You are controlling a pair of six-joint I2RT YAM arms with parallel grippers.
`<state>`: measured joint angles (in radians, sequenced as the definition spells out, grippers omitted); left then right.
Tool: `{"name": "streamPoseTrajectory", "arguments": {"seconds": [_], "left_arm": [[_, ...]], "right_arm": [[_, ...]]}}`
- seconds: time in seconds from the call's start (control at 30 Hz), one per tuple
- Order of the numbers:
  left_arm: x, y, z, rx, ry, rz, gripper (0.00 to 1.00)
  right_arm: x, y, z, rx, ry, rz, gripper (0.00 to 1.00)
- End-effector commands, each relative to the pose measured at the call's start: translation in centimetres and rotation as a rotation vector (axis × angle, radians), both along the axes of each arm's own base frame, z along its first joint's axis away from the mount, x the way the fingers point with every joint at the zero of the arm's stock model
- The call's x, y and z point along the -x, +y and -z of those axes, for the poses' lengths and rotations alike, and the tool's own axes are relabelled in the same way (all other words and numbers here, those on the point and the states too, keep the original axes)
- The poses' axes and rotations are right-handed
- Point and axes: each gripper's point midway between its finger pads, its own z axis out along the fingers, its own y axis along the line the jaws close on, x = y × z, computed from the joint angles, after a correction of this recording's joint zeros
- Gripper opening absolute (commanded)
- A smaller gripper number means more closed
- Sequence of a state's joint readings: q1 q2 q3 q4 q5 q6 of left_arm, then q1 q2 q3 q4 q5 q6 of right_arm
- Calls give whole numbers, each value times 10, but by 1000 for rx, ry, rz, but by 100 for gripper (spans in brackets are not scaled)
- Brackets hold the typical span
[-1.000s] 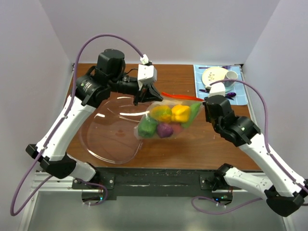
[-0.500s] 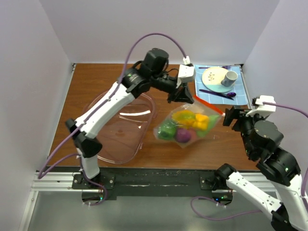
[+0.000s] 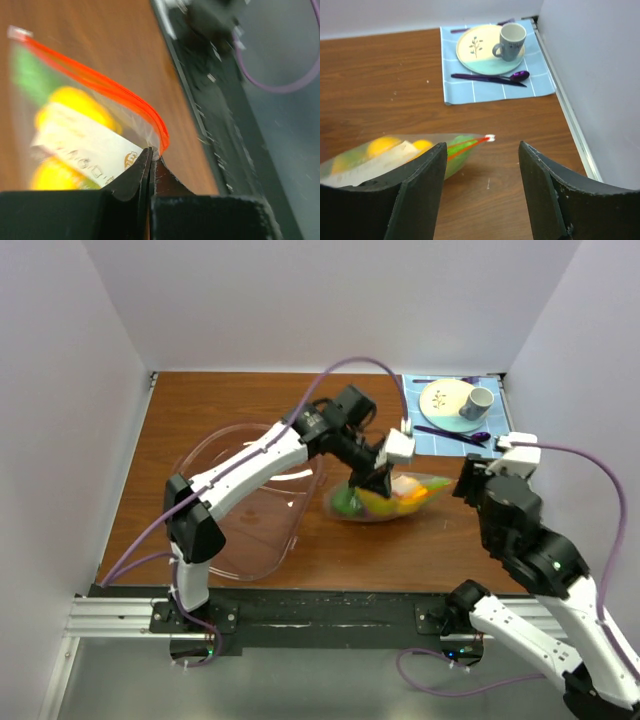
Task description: Open the zip-top bag and remove the fake food
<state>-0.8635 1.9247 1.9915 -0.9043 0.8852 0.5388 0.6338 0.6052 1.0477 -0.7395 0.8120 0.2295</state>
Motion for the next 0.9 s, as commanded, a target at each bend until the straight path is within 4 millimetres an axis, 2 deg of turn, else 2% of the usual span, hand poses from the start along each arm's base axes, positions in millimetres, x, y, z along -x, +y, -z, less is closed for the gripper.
{"name": "streamPoseTrajectory", "arguments": {"seconds": [0.0, 0.07, 0.1, 0.17, 0.2, 0.27, 0.37, 0.4, 0.47, 0.53, 0.67, 0.87], "left_arm": [[63, 29, 49, -163, 2, 179, 0], [66, 32, 49, -161, 2, 171, 0], [65, 36, 55, -178, 0, 159, 0], [64, 36, 45, -144, -36, 148, 0], [63, 37, 47, -150, -34, 134, 0], [61, 37, 40, -122, -58, 123, 0], [56, 37, 33, -103, -73, 94, 0], [50, 40, 30, -98, -63, 69, 0], [41, 42, 21, -66, -74, 38, 0], [32, 45, 18, -49, -74, 13, 0], [36, 50, 20, -60, -56, 18, 0], [41, 56, 26, -73, -45, 19, 0]], "right_arm": [[-26, 27, 30, -41, 73, -4, 64], [-29, 42, 43, -49, 107, -68, 65], [-31, 49, 42, -63, 100, -104, 65], [-29, 58, 43, -61, 102, -170, 66], [-26, 65, 41, -79, 96, -225, 66], [-21, 67, 38, -80, 90, -258, 67], [-11, 59, 38, -91, 100, -244, 66], [-5, 55, 43, -84, 127, -240, 65], [3, 57, 44, -103, 134, -275, 63], [10, 67, 51, -111, 154, -351, 62], [5, 65, 70, -23, 206, -351, 62], [-9, 63, 77, 82, 243, -332, 68]]}}
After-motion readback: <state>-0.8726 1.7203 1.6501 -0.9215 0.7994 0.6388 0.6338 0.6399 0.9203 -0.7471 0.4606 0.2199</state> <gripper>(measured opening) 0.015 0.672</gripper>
